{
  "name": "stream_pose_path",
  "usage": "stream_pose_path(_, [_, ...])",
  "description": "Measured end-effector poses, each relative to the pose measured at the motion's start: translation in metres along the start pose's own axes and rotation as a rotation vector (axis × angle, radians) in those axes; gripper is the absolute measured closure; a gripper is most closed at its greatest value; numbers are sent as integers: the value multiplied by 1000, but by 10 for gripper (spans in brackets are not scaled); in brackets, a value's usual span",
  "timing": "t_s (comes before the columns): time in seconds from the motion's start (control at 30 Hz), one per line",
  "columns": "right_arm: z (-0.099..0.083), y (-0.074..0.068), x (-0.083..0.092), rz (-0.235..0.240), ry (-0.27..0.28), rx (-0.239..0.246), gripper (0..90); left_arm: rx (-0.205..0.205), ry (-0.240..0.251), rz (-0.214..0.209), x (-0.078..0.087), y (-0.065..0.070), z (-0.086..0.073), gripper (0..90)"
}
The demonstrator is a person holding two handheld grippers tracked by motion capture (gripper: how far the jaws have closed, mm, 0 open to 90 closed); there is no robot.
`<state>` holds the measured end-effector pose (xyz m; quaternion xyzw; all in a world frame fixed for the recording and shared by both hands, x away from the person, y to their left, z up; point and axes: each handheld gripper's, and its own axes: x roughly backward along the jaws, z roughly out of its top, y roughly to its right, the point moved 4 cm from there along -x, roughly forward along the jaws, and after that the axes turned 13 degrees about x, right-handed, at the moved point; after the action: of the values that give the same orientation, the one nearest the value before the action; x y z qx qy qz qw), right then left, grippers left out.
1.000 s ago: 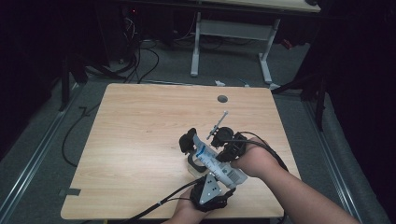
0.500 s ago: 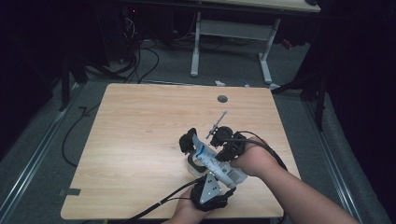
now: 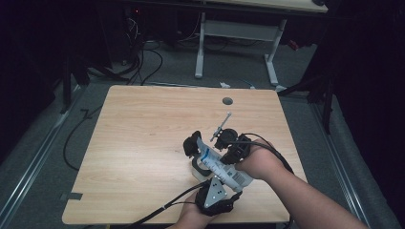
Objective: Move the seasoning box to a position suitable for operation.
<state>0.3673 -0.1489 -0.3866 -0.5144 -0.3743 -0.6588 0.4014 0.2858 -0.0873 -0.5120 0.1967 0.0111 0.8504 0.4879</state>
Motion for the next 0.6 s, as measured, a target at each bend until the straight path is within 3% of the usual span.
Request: stream_pose_path(0.6, [-1, 2, 3, -8, 7, -7, 900, -3, 5, -4, -2, 1, 4, 460])
